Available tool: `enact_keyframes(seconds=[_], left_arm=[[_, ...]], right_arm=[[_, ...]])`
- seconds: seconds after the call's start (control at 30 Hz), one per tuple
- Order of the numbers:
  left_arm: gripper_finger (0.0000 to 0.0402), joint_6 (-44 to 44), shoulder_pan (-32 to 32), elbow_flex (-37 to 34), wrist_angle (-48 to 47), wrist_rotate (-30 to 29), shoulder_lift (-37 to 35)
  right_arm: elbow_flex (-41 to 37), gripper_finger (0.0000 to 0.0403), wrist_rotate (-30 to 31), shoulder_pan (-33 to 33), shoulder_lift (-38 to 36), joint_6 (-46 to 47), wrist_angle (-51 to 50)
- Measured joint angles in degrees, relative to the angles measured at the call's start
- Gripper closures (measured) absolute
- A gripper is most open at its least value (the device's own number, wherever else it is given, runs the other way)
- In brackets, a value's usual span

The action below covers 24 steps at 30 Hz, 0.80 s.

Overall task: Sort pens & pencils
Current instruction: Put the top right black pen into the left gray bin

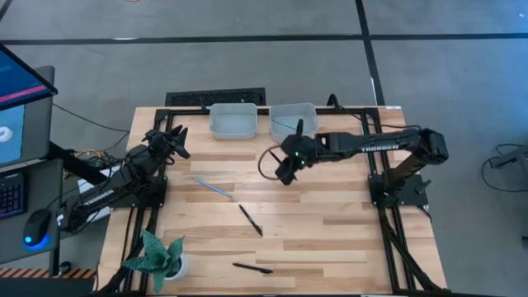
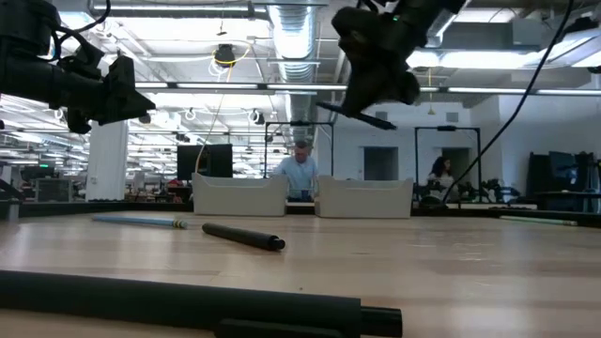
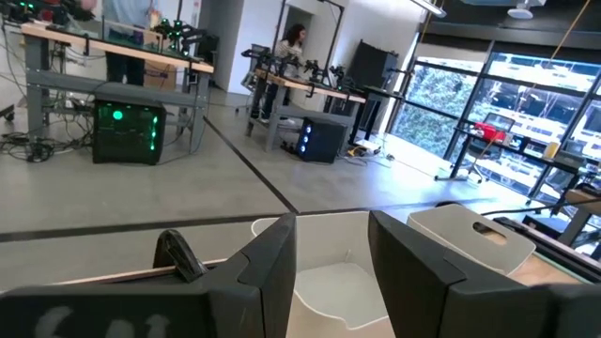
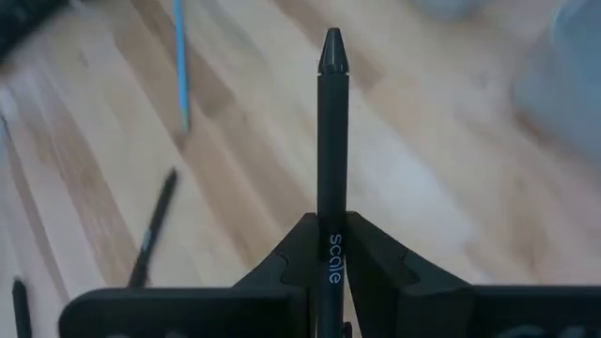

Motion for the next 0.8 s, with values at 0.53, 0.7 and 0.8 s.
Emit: enact_keyframes(seconds=[0.53,0.7,0.8], left_arm=[[0.0276,0.0,0.0,0.0,0.0,-0.3,0.0],[0.0276,0.0,0.0,0.0,0.0,-0.3,0.0],[0.0276,0.0,0.0,0.0,0.0,-0.3,0.0]], right_arm=[[2.4,0.0337,-0.1,-9.9,0.0,-15.8,25.3],[2.4,0.0337,-0.1,-12.0,0.0,-20.7,33.9],[2.4,0.0337,-0.1,-13.2,0.0,-21.8,38.3]])
